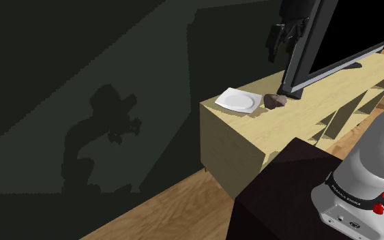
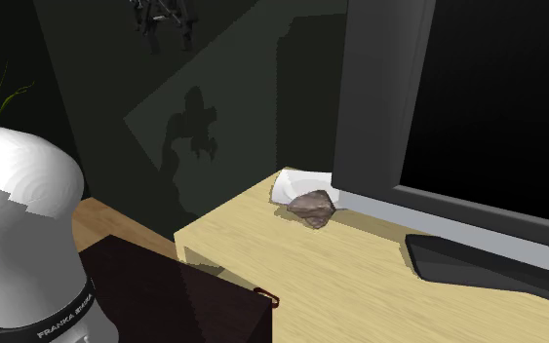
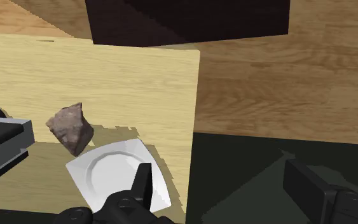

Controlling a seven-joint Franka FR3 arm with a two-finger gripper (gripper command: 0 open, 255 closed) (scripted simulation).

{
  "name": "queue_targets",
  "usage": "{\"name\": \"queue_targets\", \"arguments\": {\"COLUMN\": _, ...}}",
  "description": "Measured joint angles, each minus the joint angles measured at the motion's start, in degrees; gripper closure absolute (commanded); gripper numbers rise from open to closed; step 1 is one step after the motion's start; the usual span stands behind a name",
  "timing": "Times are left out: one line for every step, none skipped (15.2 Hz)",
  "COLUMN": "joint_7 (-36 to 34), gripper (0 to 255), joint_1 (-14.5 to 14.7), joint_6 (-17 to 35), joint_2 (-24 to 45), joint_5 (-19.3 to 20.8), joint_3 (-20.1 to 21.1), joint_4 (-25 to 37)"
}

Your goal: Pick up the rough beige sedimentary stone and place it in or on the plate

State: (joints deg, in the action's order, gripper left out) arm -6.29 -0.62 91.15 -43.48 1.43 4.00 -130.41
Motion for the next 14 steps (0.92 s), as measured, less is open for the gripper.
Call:
{"name": "queue_targets", "arguments": {"joint_7": 0.0, "gripper": 0, "joint_1": 0.0, "joint_6": 0.0, "joint_2": 0.0, "joint_5": 0.0, "joint_3": 0.0, "joint_4": 0.0}}
{"name": "queue_targets", "arguments": {"joint_7": 0.4, "gripper": 0, "joint_1": -0.2, "joint_6": 0.6, "joint_2": 0.2, "joint_5": 0.2, "joint_3": -0.4, "joint_4": -0.4}}
{"name": "queue_targets", "arguments": {"joint_7": 1.1, "gripper": 0, "joint_1": -0.4, "joint_6": 1.4, "joint_2": 0.7, "joint_5": 0.6, "joint_3": -1.1, "joint_4": -1.0}}
{"name": "queue_targets", "arguments": {"joint_7": 1.8, "gripper": 0, "joint_1": -0.7, "joint_6": 2.4, "joint_2": 1.4, "joint_5": 1.0, "joint_3": -1.8, "joint_4": -1.6}}
{"name": "queue_targets", "arguments": {"joint_7": 2.7, "gripper": 0, "joint_1": -1.1, "joint_6": 3.4, "joint_2": 1.9, "joint_5": 1.6, "joint_3": -2.7, "joint_4": -2.3}}
{"name": "queue_targets", "arguments": {"joint_7": 3.4, "gripper": 0, "joint_1": -1.4, "joint_6": 4.9, "joint_2": 2.8, "joint_5": 2.0, "joint_3": -3.5, "joint_4": -3.2}}
{"name": "queue_targets", "arguments": {"joint_7": 4.1, "gripper": 0, "joint_1": -1.7, "joint_6": 6.2, "joint_2": 3.7, "joint_5": 2.4, "joint_3": -4.2, "joint_4": -3.8}}
{"name": "queue_targets", "arguments": {"joint_7": 4.9, "gripper": 0, "joint_1": -2.1, "joint_6": 7.5, "joint_2": 4.7, "joint_5": 2.9, "joint_3": -5.1, "joint_4": -4.4}}
{"name": "queue_targets", "arguments": {"joint_7": 5.8, "gripper": 0, "joint_1": -2.5, "joint_6": 8.6, "joint_2": 5.3, "joint_5": 3.4, "joint_3": -6.0, "joint_4": -5.0}}
{"name": "queue_targets", "arguments": {"joint_7": 6.7, "gripper": 0, "joint_1": -2.9, "joint_6": 10.0, "joint_2": 6.7, "joint_5": 3.9, "joint_3": -7.0, "joint_4": -5.3}}
{"name": "queue_targets", "arguments": {"joint_7": 7.5, "gripper": 0, "joint_1": -3.2, "joint_6": 11.1, "joint_2": 7.2, "joint_5": 4.3, "joint_3": -7.7, "joint_4": -6.1}}
{"name": "queue_targets", "arguments": {"joint_7": 8.2, "gripper": 0, "joint_1": -3.5, "joint_6": 12.2, "joint_2": 8.9, "joint_5": 4.6, "joint_3": -8.5, "joint_4": -5.7}}
{"name": "queue_targets", "arguments": {"joint_7": 9.4, "gripper": 0, "joint_1": -4.1, "joint_6": 13.7, "joint_2": 10.0, "joint_5": 5.3, "joint_3": -9.7, "joint_4": -6.4}}
{"name": "queue_targets", "arguments": {"joint_7": 10.0, "gripper": 0, "joint_1": -4.3, "joint_6": 14.9, "joint_2": 11.4, "joint_5": 5.5, "joint_3": -10.3, "joint_4": -6.5}}
